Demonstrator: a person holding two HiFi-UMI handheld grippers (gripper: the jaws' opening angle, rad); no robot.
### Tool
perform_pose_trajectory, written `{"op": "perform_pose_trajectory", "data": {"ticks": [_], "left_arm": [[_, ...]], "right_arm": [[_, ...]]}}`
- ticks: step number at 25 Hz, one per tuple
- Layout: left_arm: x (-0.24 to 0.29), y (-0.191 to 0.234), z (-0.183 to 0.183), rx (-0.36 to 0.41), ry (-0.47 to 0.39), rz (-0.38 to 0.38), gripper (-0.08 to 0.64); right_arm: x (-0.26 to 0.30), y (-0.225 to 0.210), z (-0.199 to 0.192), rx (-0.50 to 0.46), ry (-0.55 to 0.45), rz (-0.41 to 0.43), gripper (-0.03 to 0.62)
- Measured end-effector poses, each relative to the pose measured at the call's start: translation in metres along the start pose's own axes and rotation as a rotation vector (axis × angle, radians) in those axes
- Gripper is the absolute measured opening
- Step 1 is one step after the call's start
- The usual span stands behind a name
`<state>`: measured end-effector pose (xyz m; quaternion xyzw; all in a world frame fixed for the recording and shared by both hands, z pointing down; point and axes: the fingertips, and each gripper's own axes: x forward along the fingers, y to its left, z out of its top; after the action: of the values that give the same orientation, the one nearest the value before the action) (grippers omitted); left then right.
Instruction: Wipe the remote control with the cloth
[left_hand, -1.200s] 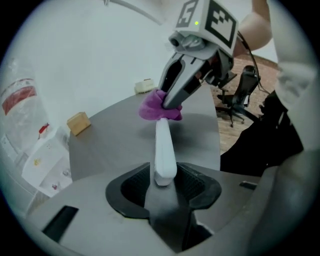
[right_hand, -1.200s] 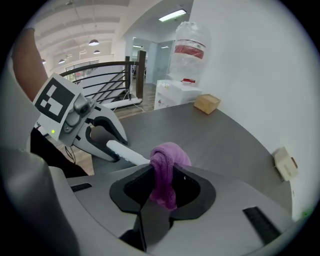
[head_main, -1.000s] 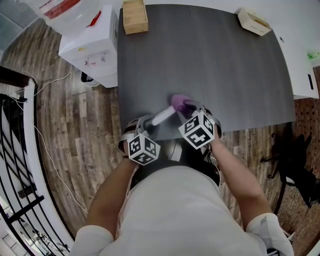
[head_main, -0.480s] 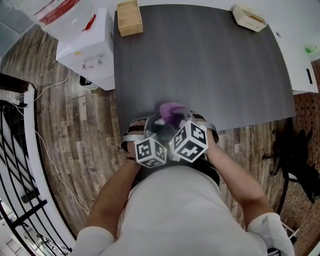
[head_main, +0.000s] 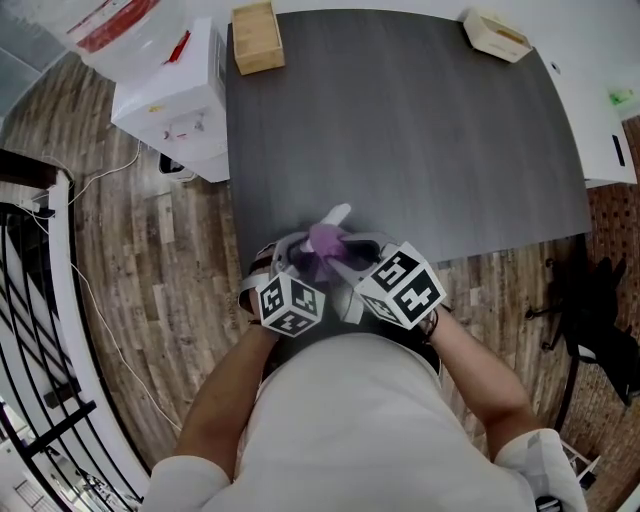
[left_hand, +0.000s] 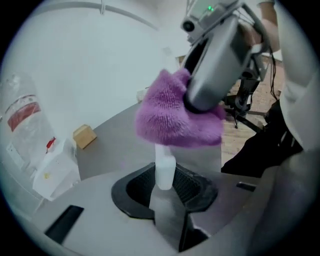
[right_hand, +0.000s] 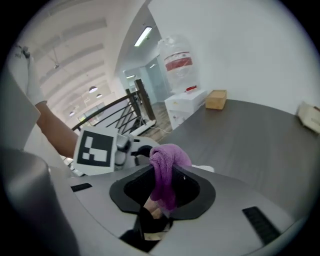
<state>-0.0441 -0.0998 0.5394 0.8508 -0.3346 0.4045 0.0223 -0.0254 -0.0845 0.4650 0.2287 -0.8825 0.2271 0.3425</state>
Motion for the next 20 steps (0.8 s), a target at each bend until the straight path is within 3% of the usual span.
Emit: {"op": "perform_pose_trajectory", "data": {"ticks": [4, 10, 17, 20], "left_arm": [[-0.016, 0.008, 0.016, 0.014, -0.041, 0.027, 0.100], [-0.023, 0.003, 0.058, 0.104, -0.112, 0.013, 0.101], [-0.007, -0.007, 0.079, 0.184, -0.138, -0.019, 0.101], [0.001, -0.004, 0.085, 0.195, -0.122, -0.016, 0.101]], "right_arm": [[-0.009, -0.046, -0.010, -0.045, 0.032, -0.166, 0.103], [-0.001, -0.066, -0.028, -0.038, 0.098, -0.190, 0.103], [0.009, -0.074, -0.041, -0.158, 0.224, -0.231, 0.101], [-0.002, -0.085, -0.037, -0.120, 0.205, -0.286, 0.101]]}}
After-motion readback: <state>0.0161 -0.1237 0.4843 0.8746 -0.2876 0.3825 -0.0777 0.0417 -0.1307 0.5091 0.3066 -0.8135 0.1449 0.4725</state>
